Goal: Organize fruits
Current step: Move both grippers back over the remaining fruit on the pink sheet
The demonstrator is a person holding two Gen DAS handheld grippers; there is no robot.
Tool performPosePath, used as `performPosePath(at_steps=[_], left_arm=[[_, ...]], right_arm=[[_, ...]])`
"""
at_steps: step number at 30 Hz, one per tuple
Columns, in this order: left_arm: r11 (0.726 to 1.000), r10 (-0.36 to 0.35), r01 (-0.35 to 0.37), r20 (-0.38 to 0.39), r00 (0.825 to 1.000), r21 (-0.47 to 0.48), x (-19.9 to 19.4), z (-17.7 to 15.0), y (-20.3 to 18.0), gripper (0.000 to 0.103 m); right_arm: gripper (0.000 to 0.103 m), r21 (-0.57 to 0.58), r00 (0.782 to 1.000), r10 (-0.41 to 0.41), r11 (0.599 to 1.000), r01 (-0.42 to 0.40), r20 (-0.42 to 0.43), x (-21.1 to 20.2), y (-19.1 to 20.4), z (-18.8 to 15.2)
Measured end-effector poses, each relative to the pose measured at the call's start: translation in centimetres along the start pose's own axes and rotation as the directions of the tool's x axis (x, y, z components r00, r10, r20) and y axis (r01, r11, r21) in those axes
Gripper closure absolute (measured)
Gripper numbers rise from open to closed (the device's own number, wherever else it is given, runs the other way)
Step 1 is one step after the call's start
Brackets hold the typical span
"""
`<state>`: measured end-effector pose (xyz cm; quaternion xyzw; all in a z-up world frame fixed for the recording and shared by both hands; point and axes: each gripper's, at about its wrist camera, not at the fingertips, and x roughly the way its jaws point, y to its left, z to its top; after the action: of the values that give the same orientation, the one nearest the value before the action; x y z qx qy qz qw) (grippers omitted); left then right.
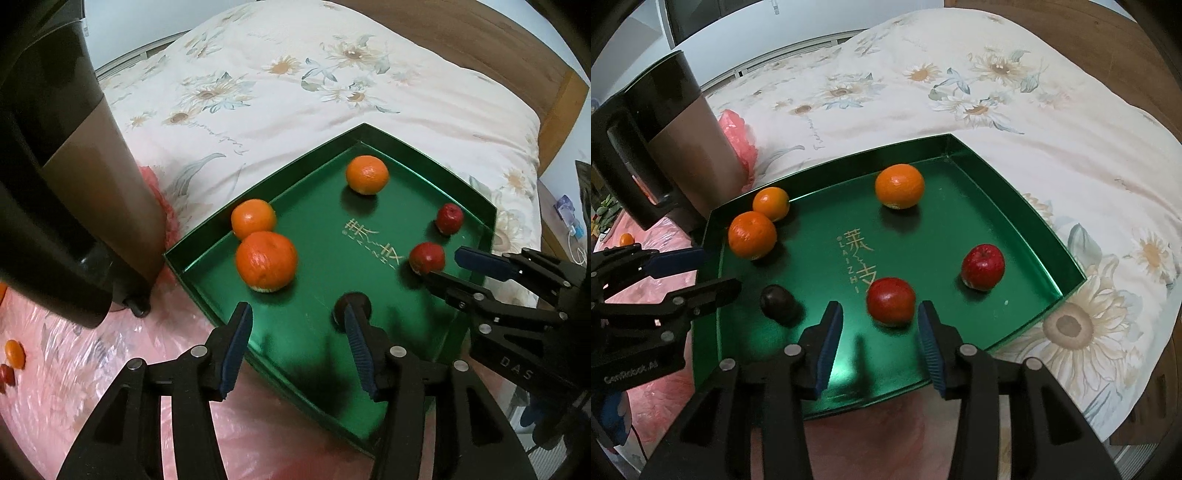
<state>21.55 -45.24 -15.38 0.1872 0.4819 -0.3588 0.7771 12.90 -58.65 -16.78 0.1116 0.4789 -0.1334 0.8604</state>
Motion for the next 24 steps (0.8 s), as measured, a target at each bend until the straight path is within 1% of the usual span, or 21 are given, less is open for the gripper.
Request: performPosePath(at_steps=[5,11,24], left_arm=[[1.0,-0.006,0.006,-0.005,1.0,0.002,-1.1,-1.0,0.5,0.054],[1.0,-0.004,0.004,-0.003,1.0,-0.009,-2.7,-2.3,1.6,0.054],[0.997,0.034,-0.034,-0.006,0.999,-0.065,-5.5,-5.3,6.2,0.054]], right_arm=[[0.026,0.001,1.0,0.014,1.0,-0.014,0.001,-0.8,1.1,-0.4],[0.026,-0.019,0.999,0.036,0.999,-0.036,0.002,-1.6,3.5,-0.7],[0.026,-0.064,0.996,0.086,0.994,-0.087,-0.022,-2.0,9.0,-1.5]])
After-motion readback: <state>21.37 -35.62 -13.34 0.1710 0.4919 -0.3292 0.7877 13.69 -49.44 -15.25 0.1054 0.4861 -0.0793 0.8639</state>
